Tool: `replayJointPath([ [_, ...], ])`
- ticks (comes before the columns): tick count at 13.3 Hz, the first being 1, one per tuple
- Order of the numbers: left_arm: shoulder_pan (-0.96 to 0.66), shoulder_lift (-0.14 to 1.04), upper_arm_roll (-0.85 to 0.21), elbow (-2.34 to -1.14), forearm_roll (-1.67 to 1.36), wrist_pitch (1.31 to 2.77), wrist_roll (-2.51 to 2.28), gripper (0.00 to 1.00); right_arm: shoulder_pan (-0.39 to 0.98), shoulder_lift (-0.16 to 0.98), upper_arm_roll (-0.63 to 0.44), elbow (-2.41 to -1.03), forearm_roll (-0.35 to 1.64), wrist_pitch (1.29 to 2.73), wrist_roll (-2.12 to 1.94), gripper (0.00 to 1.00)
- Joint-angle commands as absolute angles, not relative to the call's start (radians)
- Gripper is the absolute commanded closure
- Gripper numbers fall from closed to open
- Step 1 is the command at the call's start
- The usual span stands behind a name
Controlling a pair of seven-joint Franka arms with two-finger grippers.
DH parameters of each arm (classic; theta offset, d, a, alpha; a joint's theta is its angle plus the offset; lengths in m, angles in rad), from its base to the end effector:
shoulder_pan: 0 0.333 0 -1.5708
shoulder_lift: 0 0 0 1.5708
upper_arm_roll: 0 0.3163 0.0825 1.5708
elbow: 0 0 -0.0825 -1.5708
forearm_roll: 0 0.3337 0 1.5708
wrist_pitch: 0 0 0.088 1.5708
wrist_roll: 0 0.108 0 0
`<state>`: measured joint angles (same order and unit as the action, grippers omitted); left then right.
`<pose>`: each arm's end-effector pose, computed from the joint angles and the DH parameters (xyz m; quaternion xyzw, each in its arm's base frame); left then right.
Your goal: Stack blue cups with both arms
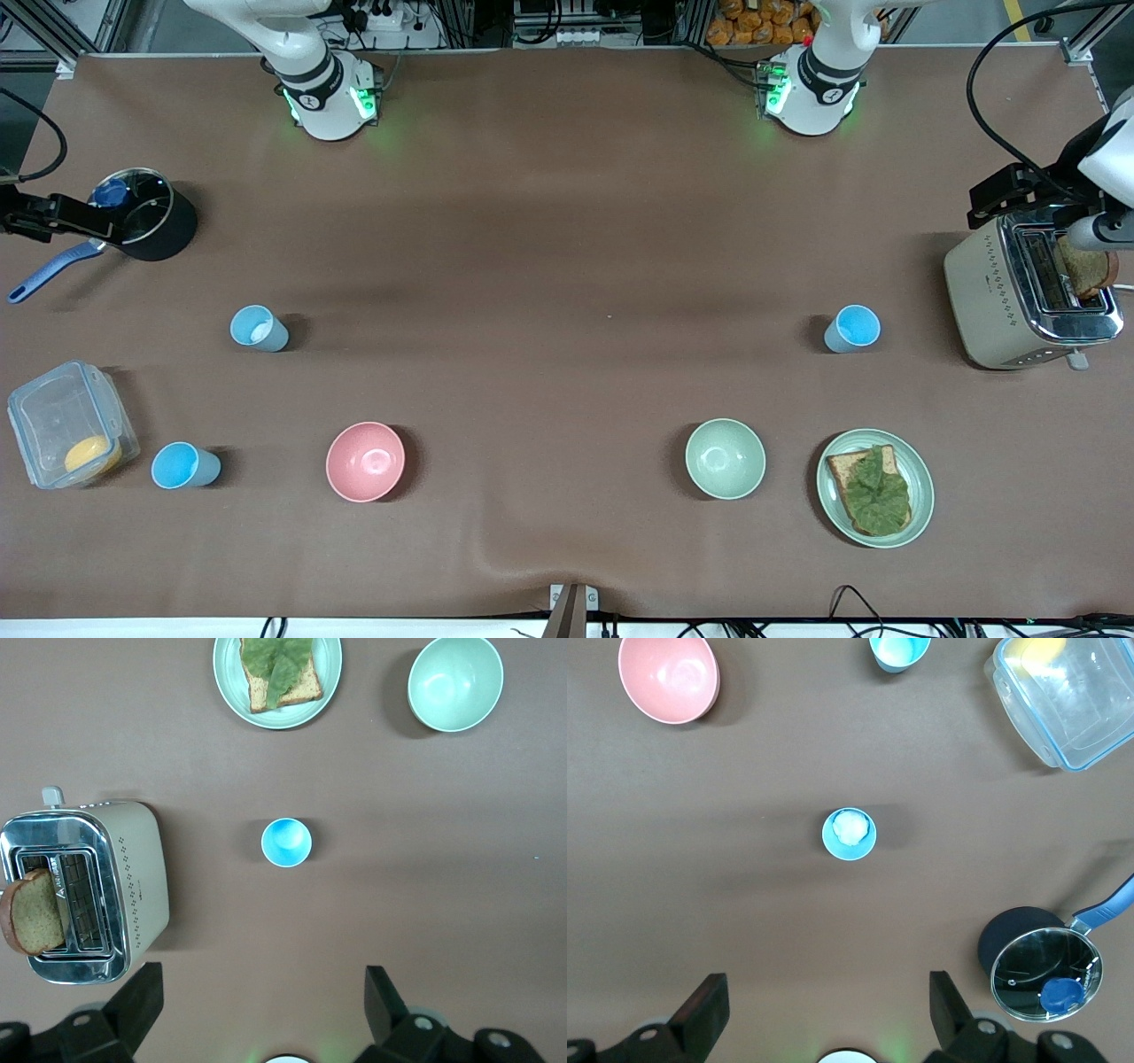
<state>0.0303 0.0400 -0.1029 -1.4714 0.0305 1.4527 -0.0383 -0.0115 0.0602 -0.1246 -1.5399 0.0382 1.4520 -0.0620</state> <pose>0.5038 -0.0318 0.6351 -0.9994 0.0158 0.0285 0.0147 0.5045 -0.0624 0.5969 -0.9965 0.0362 0.0719 0.0226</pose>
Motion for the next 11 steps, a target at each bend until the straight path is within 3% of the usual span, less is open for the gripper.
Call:
replayJointPath([
  [1, 0.034, 0.025, -0.101, -1.468, 0.032, 1.428, -0.025, 0.00, -0.035, 0.061, -0.109, -1.536, 0.054, 1.445, -0.063, 0.00],
  [11, 0.028, 0.038, -0.110, -1.492, 0.071, 1.434, -0.043, 0.00, -0.034, 0.061, -0.109, -1.537, 0.054, 1.443, -0.063, 0.00],
])
